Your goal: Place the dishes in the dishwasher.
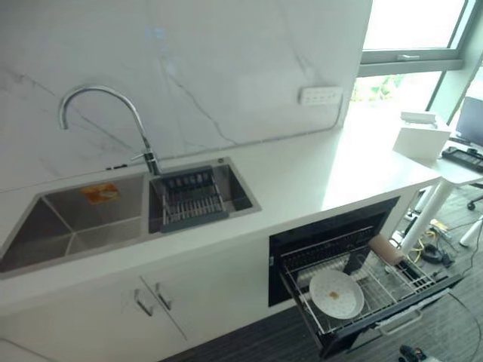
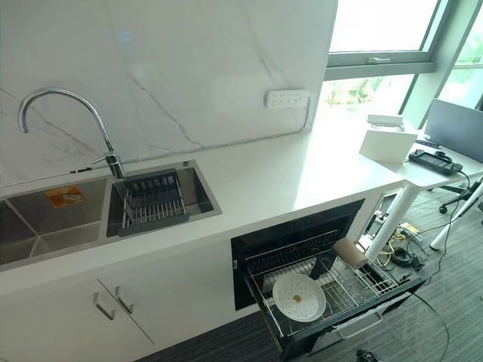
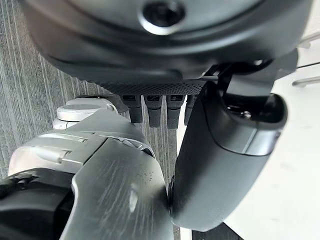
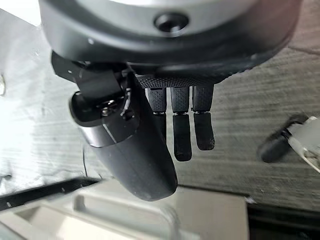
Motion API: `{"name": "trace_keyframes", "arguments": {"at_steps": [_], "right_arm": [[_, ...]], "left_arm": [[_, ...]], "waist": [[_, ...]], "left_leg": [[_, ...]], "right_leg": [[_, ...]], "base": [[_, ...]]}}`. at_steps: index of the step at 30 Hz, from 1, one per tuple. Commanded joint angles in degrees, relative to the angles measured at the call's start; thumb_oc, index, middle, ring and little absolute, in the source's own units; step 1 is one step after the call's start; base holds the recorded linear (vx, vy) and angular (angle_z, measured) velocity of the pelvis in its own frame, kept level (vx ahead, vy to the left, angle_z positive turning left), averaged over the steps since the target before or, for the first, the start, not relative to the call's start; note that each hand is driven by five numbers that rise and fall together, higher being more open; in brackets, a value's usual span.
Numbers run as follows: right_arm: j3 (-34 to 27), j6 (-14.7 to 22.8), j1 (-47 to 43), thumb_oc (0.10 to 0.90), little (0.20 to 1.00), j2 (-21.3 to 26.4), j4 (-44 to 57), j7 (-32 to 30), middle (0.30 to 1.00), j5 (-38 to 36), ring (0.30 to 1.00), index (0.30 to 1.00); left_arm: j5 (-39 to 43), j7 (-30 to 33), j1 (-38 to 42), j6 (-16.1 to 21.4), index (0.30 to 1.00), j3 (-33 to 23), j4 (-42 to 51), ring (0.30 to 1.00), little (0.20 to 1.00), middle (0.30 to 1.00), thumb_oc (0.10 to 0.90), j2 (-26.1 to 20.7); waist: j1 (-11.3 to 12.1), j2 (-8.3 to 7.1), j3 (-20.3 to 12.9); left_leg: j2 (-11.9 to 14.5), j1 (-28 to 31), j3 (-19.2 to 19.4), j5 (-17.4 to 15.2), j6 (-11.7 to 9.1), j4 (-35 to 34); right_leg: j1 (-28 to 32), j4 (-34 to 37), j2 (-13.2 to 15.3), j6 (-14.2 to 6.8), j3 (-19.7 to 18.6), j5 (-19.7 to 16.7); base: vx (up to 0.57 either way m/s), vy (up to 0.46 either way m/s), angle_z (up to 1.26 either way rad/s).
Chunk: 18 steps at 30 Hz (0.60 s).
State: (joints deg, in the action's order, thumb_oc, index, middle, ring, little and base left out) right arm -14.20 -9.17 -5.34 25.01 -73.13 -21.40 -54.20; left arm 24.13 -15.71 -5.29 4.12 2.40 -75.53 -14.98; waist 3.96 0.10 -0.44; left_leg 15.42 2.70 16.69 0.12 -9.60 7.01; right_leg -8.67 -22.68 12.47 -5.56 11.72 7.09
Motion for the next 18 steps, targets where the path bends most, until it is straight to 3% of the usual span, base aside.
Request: {"name": "trace_keyframes", "arguments": {"at_steps": [1, 7, 11, 14, 16, 18], "right_arm": [[-2.5, 1.3, -6.9, 0.400, 0.300, 1.5, -2.4, 1.1, 0.300, 2.2, 0.300, 0.300], [1.4, -1.5, -9.3, 0.400, 0.300, 1.5, -3.4, 2.8, 0.300, 7.1, 0.300, 0.300], [2.9, -2.3, -11.1, 0.400, 0.300, 2.2, -2.9, 3.4, 0.300, 6.7, 0.300, 0.300], [2.8, -2.4, -12.5, 0.400, 0.300, 2.8, -2.3, 3.0, 0.300, 4.0, 0.300, 0.300], [1.1, -1.1, -13.7, 0.400, 0.300, 3.4, -1.5, 4.0, 0.300, -5.5, 0.300, 0.300], [-0.5, 0.7, -14.0, 0.400, 0.300, 3.6, -1.5, 3.9, 0.300, -6.3, 0.300, 0.300]], "left_arm": [[-1.0, -0.7, 0.9, 0.8, 0.900, 0.1, -0.6, 0.900, 0.900, 0.900, 0.800, -1.7], [0.0, 0.5, 1.0, 0.2, 0.900, 0.4, -0.1, 0.900, 0.900, 0.900, 0.800, -1.8], [0.3, 0.6, 0.8, 0.2, 0.900, 0.0, 0.0, 0.900, 0.900, 0.900, 0.800, -2.3], [0.3, 0.8, 0.6, 0.3, 0.900, 0.3, 0.3, 0.900, 0.900, 0.900, 0.800, -2.4], [0.2, 0.8, 0.4, 0.3, 0.900, -0.1, 0.0, 0.900, 0.900, 0.900, 0.800, -2.5], [-0.8, 0.6, -0.3, 1.1, 0.900, -0.4, -0.4, 0.900, 0.900, 0.900, 0.800, -2.3]], "waist": [[0.9, -1.40, 3.9], [3.2, -0.97, 4.2], [5.1, -0.57, 4.3], [6.3, -0.31, 4.3], [7.6, -0.02, 4.3], [8.7, 0.19, 4.2]], "left_leg": [[-2.2, -1.4, -3.2, -12.0, 4.1, 10.2], [-2.9, -1.8, -5.1, -12.0, 4.2, 10.2], [-3.5, -2.5, -6.6, -11.9, 4.2, 10.2], [-3.8, -3.0, -7.7, -11.8, 4.1, 10.2], [-4.3, -3.7, -8.8, -11.6, 4.0, 10.2], [-4.7, -4.2, -9.8, -11.6, 4.0, 10.2]], "right_leg": [[6.2, 5.5, 0.6, -2.0, 2.8, 0.8], [7.0, 5.5, 2.0, -2.4, 4.2, 0.8], [7.5, 5.5, 3.4, -2.8, 5.8, 0.6], [7.9, 5.5, 4.4, -3.0, 7.2, 0.5], [8.4, 5.5, 5.3, -3.2, 8.6, 0.4], [8.7, 5.5, 6.0, -3.4, 9.4, 0.4]], "base": [[0.04, -0.011, 0.12], [0.03, -0.007, 0.22], [0.02, 0.008, 0.29], [0.03, 0.022, 0.36], [0.05, 0.048, 0.61], [0.07, 0.046, 0.52]]}}
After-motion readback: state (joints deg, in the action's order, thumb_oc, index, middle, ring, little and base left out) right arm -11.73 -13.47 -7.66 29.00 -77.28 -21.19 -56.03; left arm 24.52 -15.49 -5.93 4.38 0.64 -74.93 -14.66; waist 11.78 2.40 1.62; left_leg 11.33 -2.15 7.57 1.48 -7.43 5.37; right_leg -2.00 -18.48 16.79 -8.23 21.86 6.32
